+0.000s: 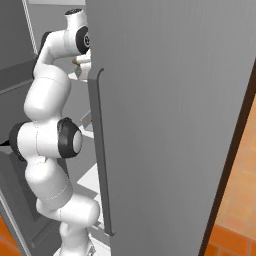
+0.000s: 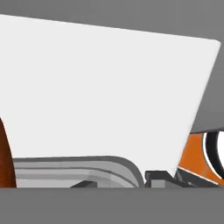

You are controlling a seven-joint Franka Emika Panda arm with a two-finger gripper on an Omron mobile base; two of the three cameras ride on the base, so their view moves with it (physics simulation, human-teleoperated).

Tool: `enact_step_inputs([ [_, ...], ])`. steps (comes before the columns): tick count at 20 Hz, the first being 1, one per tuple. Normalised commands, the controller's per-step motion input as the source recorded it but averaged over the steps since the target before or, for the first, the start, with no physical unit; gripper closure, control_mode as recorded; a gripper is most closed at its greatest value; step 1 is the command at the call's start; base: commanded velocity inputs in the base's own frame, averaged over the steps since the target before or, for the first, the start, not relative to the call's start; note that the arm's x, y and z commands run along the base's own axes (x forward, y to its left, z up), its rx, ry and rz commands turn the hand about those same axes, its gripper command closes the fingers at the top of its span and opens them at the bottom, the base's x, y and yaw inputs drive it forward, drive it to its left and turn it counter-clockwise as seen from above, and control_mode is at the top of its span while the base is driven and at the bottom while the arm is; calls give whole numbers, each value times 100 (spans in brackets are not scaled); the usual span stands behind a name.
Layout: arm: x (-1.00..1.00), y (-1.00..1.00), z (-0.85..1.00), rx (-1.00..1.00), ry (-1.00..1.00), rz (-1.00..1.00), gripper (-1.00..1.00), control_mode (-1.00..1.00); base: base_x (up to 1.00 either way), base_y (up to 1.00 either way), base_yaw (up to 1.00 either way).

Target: Take the meat container that has the chicken drumstick and place it on the second highest rack of the freezer. Then take the vegetable container that has the cucumber and carrot and place it on the highest rack of the freezer.

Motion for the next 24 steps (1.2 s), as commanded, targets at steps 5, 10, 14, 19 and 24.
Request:
enact_step_inputs([
  [5, 0, -5, -51, 0, -1, -49, 100, -100, 0, 0, 0],
  [10, 0, 0, -47, 0, -3, -45, 100, -100, 0, 0, 0],
  [14, 11, 0, -42, 0, -7, -37, 100, -100, 0, 0, 0],
  [19, 54, 0, -31, 0, -5, -25, 100, -100, 0, 0, 0],
  [24, 59, 0, -35, 0, -3, -15, 100, -100, 0, 0, 0],
])
